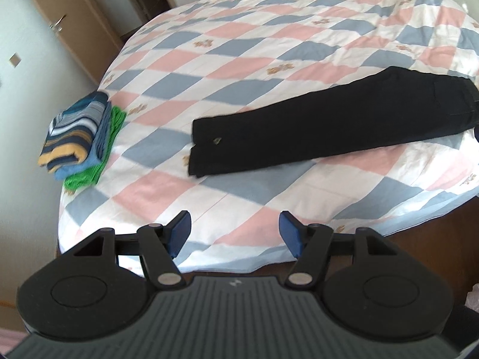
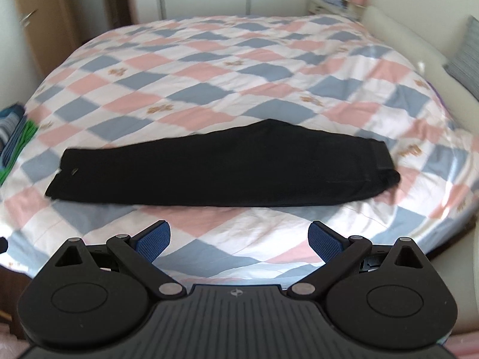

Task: Fold clothes
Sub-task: 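Withdraw both grippers and move toward the folded end of the trousers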

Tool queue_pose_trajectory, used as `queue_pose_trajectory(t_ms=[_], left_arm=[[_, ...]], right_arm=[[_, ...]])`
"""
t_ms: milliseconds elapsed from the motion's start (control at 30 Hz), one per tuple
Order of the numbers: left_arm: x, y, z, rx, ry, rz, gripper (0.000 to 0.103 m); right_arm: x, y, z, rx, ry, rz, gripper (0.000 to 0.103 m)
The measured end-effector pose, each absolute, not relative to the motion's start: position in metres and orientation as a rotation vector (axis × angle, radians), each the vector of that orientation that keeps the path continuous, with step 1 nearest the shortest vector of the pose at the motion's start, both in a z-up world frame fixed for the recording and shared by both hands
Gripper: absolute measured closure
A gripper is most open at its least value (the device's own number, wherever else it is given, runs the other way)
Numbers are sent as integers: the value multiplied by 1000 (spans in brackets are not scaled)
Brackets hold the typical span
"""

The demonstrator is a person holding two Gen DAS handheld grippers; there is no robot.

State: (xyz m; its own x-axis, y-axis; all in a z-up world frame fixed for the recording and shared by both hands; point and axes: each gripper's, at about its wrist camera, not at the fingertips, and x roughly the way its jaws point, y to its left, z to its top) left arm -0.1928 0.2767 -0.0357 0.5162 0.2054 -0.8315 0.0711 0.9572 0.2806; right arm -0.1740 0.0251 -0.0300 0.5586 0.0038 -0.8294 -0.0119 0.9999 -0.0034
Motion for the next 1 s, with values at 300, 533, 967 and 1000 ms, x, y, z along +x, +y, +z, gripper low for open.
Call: queue_pose_trajectory(t_ms=[300,533,967,1000], left_arm=[[-189,278,-42,240,1082,161,41],[-169,257,-45,190,1086,174,41],[-134,255,-73,-52,1131,180,41],[-133,262,-78,-83,1140,178,41]], right_arm=[[-155,36,-38,-76,1016,123,2],[-134,10,-45,-96,1024,158,2],[-98,-37,-76,-58,1094,174,2],[-96,-37,-81,-43,1108,173,2]])
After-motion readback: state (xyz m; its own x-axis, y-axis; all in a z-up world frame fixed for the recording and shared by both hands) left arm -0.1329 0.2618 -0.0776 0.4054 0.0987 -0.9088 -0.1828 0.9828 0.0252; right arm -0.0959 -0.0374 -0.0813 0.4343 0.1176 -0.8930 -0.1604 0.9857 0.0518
